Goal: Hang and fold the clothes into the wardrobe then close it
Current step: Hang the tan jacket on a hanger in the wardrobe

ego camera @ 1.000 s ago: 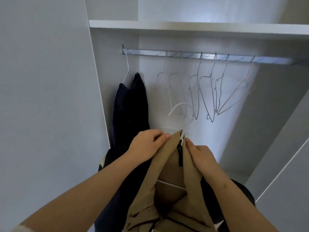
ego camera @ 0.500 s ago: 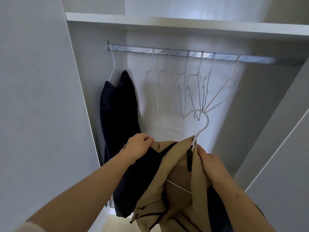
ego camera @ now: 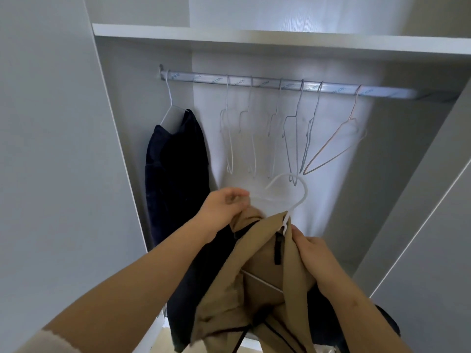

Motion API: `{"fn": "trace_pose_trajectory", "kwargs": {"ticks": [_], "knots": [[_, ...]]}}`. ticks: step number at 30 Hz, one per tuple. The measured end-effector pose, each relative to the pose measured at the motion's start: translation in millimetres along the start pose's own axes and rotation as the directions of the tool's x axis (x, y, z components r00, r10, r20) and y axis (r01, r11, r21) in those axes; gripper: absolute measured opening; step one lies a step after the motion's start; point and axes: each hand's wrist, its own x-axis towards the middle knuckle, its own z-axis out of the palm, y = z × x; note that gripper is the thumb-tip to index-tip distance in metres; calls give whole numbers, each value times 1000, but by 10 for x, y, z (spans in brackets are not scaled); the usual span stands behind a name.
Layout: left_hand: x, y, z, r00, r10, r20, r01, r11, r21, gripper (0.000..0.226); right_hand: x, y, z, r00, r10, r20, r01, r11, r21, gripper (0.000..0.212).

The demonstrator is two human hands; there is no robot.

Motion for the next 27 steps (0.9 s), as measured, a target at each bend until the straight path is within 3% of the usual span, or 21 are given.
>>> {"fn": "trace_pose_trajectory", "kwargs": {"ticks": [1, 2, 3, 4, 5, 6, 8, 11, 13, 21, 27], "knots": [[21, -12, 41, 998, 45, -37, -45, 999, 19, 19, 11, -23, -18, 1000, 17, -8, -17, 1000, 17, 61], [53, -27, 70, 997, 72, -25, -66, 980, 190, 21, 28, -33, -35, 1000, 31, -7, -30, 999, 29, 59], [91, -64, 83, 998, 57, 35, -67, 888, 454, 24, 40, -40, -46, 999, 43, -1, -43, 998, 38, 57], [119, -110, 70, 998, -6, 61, -37, 734, 678, 28, 58, -31, -53, 998, 55, 8, -56, 997, 48, 57], [143, -148, 38, 996, -78, 45, 12, 609, 793, 32, 66, -24, -61, 997, 73, 15, -74, 996, 57, 56], [158, -175, -11, 992, -128, 11, 62, 548, 834, 33, 74, -14, -71, 995, 94, 17, -95, 993, 67, 54], [169, -212, -121, 988, -147, -46, 126, 596, 793, 32, 84, -6, -76, 989, 145, 8, -145, 984, 99, 46], [181, -274, -261, 985, -133, -106, 170, 812, 559, 26, 120, -41, -11, 978, 206, 20, -206, 961, 186, 38], [205, -287, -327, 979, -129, -157, 188, 867, 462, 24, 162, -88, 93, 970, 234, 58, -241, 941, 237, 37], [504, -345, -690, 958, -112, -262, 194, 931, 311, 22, 429, -412, 768, 935, 180, 304, -277, 908, 315, 22], [1107, -384, -1111, 971, -88, -224, 161, 930, 331, 31, 923, -814, 1286, 953, 109, 281, -196, 932, 305, 20]]}}
